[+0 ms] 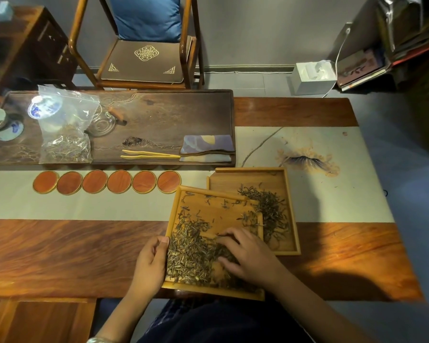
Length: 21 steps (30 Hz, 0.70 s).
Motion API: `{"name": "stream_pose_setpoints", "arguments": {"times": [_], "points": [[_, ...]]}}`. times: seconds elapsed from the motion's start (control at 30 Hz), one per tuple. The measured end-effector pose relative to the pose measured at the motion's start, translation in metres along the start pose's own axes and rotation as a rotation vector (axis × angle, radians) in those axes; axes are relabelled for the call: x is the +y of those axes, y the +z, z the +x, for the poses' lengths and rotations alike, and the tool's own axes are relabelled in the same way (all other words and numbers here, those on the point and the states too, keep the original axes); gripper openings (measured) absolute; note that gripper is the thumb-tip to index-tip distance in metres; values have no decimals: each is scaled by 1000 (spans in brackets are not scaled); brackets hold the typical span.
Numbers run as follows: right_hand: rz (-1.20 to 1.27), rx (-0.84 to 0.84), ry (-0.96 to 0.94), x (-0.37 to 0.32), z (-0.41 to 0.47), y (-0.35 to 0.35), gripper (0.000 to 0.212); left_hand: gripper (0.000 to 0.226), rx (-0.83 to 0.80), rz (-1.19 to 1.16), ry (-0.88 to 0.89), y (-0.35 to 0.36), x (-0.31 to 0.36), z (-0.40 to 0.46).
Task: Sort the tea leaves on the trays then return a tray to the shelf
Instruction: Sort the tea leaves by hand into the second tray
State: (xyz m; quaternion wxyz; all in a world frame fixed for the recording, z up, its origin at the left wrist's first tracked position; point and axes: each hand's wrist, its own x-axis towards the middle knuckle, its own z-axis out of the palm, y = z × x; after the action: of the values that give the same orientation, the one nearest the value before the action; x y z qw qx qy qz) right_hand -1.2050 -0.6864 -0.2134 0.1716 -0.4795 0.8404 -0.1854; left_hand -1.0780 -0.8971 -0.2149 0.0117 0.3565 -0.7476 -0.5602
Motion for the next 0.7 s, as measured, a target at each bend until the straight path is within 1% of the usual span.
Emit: {"name": "stream_pose_setpoints", "arguments": {"times": [0.07, 0.17, 0.47, 0.7], "points": [[8, 67, 26, 4, 1, -1, 38, 26, -2, -1, -2, -1, 0, 0], [36, 126, 89, 13, 4, -2, 32, 26, -11, -4, -8, -1, -2, -2], [131, 161, 239, 36, 13, -10, 27, 25, -5, 16, -14, -3, -7, -2], [181, 191, 360, 50, 17, -13, 27, 24, -5, 7, 5, -1, 0, -2]]}}
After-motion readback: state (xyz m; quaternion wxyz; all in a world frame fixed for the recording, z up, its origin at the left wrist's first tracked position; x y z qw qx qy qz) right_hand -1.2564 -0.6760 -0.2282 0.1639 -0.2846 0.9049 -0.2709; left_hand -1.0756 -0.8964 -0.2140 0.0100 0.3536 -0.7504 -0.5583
